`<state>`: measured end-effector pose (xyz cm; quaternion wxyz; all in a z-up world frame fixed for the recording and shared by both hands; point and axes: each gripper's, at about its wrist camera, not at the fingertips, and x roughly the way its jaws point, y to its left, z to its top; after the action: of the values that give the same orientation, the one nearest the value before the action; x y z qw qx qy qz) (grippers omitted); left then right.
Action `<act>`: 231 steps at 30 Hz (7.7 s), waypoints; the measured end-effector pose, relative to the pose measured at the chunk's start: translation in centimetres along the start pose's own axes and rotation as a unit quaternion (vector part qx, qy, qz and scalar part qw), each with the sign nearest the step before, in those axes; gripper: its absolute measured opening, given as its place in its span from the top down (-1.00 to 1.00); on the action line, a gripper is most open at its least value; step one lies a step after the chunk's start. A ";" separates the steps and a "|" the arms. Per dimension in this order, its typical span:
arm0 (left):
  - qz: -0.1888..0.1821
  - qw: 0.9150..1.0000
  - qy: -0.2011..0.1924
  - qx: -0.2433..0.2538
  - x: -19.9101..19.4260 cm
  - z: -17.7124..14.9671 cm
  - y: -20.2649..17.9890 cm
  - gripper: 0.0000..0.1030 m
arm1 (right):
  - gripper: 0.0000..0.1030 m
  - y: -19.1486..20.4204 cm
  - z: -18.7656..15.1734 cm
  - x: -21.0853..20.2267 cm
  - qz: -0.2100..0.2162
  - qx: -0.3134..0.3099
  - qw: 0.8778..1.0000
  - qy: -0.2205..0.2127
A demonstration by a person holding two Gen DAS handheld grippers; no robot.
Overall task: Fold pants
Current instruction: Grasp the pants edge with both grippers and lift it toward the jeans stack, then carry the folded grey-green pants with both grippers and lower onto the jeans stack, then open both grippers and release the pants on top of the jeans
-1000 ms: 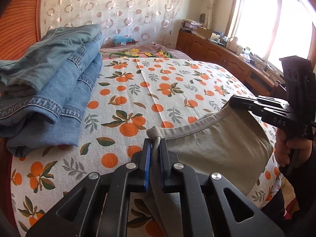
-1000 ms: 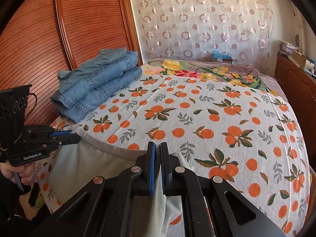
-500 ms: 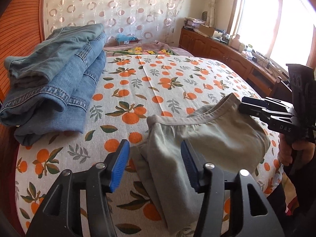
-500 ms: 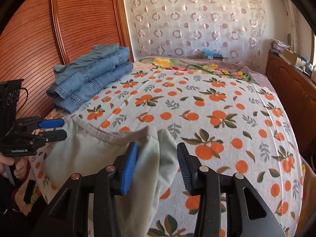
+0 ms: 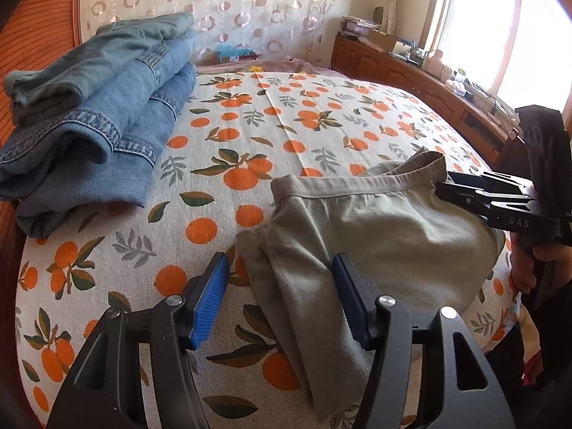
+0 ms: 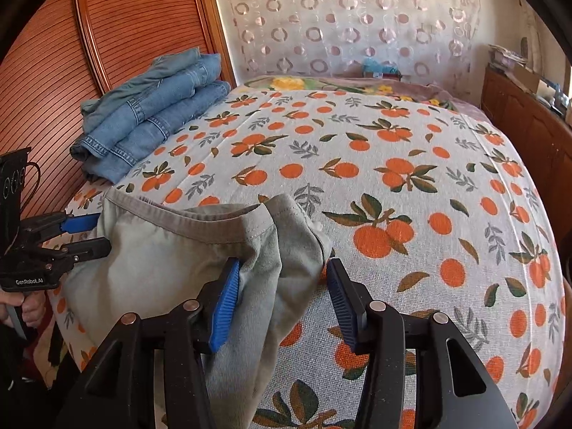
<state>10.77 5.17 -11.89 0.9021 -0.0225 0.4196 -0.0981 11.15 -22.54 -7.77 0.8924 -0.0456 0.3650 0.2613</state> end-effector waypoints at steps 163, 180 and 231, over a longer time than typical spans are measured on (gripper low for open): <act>0.069 0.972 -0.158 -0.160 -8.4 10.8 16.9 0.79 | 0.76 14.5 29.1 17.1 0.090 -0.284 0.947 -0.121; 0.108 0.970 -0.152 -0.154 -9.0 9.9 17.6 0.01 | 0.30 12.2 27.7 15.8 0.100 -0.213 0.966 -0.109; 0.119 0.977 -0.169 -0.055 -10.3 11.3 6.7 -0.71 | -0.04 6.3 17.4 5.4 0.050 -0.102 0.987 -0.110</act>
<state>13.90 13.29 2.36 0.9627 -0.0383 0.2651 0.0382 22.15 -10.07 2.03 0.9037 -0.0890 0.2381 0.3447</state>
